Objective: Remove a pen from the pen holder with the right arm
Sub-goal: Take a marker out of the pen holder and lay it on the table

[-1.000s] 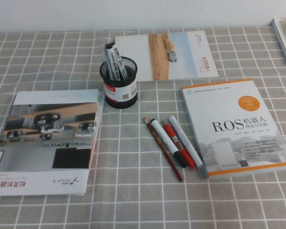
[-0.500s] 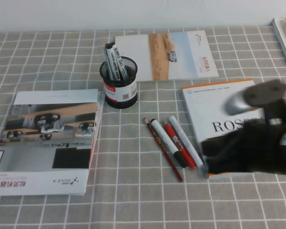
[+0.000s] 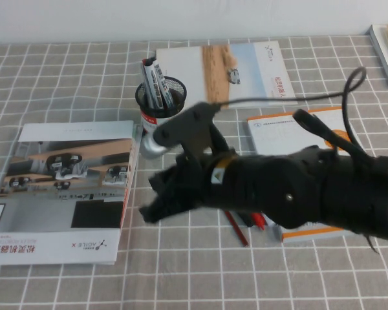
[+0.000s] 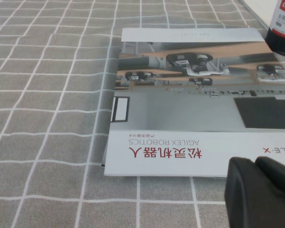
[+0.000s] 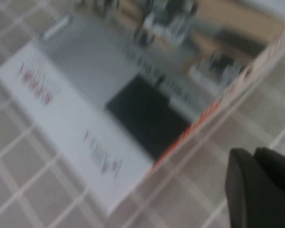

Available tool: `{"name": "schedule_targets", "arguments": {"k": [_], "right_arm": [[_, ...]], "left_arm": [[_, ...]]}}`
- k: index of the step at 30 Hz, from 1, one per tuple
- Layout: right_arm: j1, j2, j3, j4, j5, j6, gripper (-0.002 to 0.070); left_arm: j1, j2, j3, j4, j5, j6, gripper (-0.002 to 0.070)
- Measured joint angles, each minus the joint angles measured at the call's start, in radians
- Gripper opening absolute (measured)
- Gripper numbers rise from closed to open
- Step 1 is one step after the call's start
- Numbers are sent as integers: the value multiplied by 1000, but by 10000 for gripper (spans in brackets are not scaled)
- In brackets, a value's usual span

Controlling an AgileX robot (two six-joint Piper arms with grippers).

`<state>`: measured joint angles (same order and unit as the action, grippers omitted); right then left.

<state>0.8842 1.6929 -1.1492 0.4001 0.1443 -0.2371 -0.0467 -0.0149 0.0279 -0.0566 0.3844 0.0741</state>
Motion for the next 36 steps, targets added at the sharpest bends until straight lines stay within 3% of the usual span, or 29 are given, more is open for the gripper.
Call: {"name": "schedule_targets", "arguments": {"k": [7,12,15,21,23,36], "right_arm": [[-9,71,-86,-21,-274,-69,-14],[-31,135,-134,82,-461,-170,27],[-35,190,-176,178,-545,-275,111],[-36,308,-301,327,-594,-453,372],[-36,350,-351,370,-596,-499,419],[-40,561,-642,597,-614,-766,433]], "left_arm": [[0,0,0,0,0,0,-5],[0,0,0,0,0,0,-5],[0,0,0,0,0,0,-5],[0,0,0,0,0,0,-5],[0,0,0,0,0,0,-5],[0,0,0,0,0,0,-5]]}}
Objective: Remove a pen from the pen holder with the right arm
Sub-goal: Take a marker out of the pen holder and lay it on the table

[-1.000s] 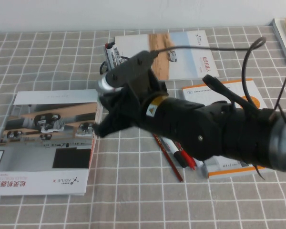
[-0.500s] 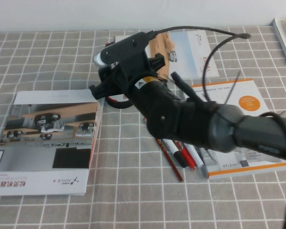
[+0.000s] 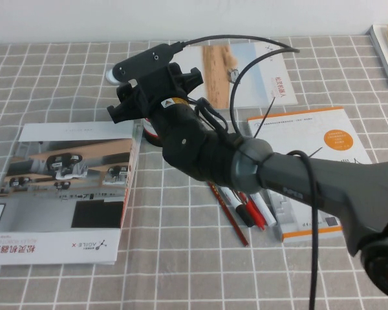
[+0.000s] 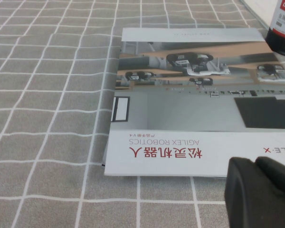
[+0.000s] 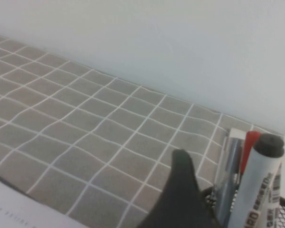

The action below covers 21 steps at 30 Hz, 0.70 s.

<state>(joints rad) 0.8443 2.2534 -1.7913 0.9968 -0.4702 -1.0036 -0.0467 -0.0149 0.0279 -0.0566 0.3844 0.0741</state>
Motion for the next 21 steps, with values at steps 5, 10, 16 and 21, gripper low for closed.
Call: {"name": "schedule_targets", "arguments": {"k": [5,10,16,21], "right_arm": [[-9,59,-89,122,-10,-86,432],[-20,97,-154,174,-19,-116,432],[-28,117,-182,192,-19,-122,419],[-32,122,-185,196,-21,-122,388]], "left_arm": [[0,0,0,0,0,0,-5],[0,0,0,0,0,0,-5],[0,0,0,0,0,0,-5],[0,0,0,0,0,0,-5]]}}
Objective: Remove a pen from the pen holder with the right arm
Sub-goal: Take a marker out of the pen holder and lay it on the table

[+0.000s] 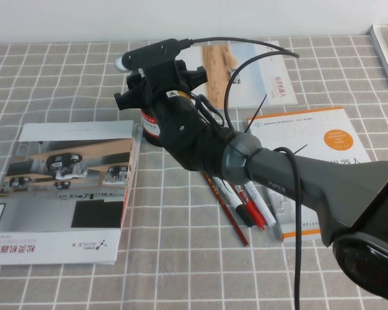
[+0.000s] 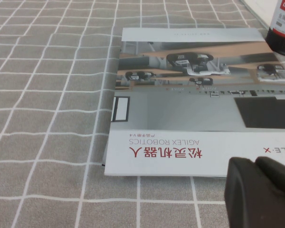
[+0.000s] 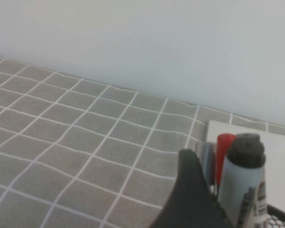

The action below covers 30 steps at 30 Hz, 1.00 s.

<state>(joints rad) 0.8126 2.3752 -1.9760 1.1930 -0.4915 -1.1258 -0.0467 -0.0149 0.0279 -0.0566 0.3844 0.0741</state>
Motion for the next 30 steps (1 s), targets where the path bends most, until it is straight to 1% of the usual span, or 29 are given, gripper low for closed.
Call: {"name": "schedule_targets", "arguments": {"k": [19,30], "right_arm": [[-1,22,0,15,0,-2,380],[-11,53,-48,22,12,-2,380]], "left_arm": [[0,0,0,0,0,0,-5],[0,0,0,0,0,0,-5]]}}
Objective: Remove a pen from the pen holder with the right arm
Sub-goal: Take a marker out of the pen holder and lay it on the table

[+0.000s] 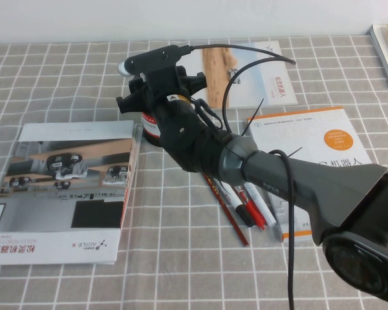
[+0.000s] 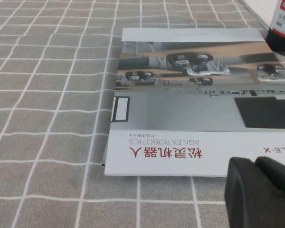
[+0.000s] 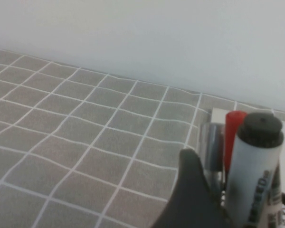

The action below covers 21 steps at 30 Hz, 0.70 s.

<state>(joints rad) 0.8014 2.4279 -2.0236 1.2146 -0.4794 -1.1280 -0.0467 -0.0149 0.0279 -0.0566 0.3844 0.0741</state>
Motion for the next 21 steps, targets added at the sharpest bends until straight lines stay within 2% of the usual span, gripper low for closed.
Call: {"name": "schedule_targets", "arguments": {"k": [8,16,21], "right_arm": [[-7,10,-12,2,13,0,356],[-8,10,-12,4,21,0,241],[-8,10,-12,4,21,0,211]], "left_arm": [[0,0,0,0,0,0,-5],[0,0,0,0,0,0,-5],[0,0,0,0,0,0,-5]]}}
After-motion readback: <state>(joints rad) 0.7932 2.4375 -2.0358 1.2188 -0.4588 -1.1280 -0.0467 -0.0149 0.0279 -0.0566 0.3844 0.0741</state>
